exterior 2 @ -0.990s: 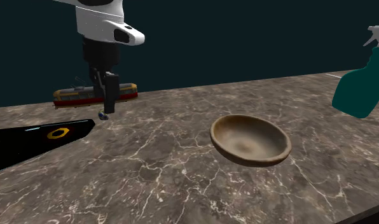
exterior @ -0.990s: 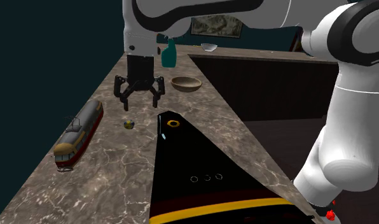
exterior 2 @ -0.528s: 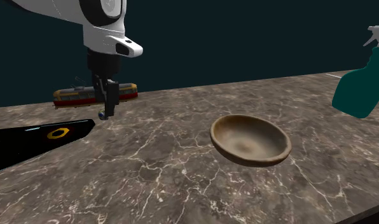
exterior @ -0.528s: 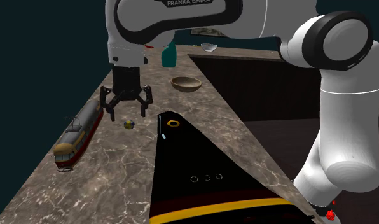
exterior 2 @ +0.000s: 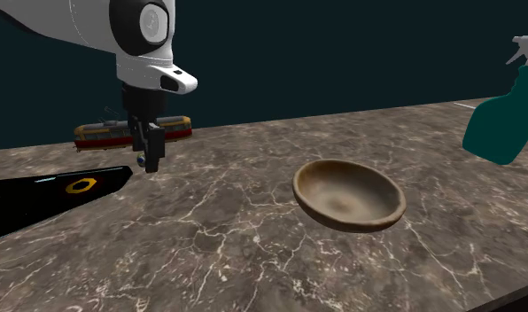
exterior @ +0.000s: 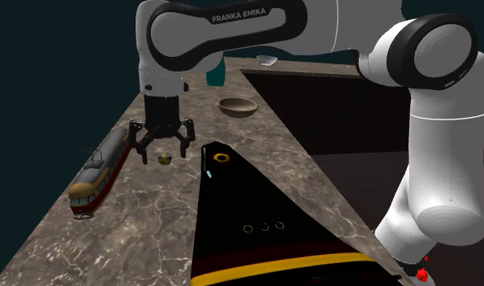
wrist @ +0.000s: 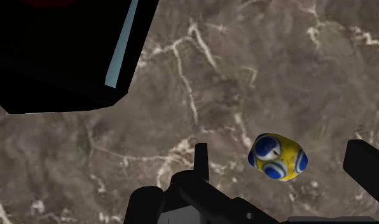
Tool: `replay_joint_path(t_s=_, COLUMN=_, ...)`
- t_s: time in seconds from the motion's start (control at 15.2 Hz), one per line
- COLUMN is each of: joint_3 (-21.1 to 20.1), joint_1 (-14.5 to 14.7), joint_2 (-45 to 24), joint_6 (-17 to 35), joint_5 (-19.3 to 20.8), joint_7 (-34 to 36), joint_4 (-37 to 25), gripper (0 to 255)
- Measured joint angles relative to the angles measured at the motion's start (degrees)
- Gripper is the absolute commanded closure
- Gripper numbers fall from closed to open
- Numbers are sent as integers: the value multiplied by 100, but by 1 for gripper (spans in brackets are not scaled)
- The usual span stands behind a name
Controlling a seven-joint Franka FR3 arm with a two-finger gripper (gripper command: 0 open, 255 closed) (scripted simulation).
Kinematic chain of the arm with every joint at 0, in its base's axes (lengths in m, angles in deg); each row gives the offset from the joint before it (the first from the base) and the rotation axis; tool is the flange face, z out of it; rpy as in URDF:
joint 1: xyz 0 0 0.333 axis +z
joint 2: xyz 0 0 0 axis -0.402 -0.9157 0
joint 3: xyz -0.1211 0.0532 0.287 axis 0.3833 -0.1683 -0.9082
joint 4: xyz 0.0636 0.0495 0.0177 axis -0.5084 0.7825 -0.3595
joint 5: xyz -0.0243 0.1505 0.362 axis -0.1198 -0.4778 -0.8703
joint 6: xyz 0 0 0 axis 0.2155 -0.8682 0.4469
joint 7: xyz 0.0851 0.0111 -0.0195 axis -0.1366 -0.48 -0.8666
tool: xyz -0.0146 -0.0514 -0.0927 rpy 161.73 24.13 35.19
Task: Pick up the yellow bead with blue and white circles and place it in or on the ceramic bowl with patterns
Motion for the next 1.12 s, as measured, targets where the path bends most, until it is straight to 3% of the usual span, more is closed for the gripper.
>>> replay_joint_path(t_s=0.13, joint_3=0, joint_1=0, joint_2=0, joint_6=2, joint_5=0, joint_7=0, joint_4=1, gripper=0)
replay_joint_path(t_s=0.2, joint_3=0, joint_1=0, joint_2=0, joint_6=2, joint_5=0, joint_7=0, joint_4=1, gripper=255)
replay_joint_path(t_s=1.12, joint_3=-7, joint_1=2, joint_2=28, joint_6=-198, joint_5=-5, joint_7=26, joint_4=-179, gripper=255)
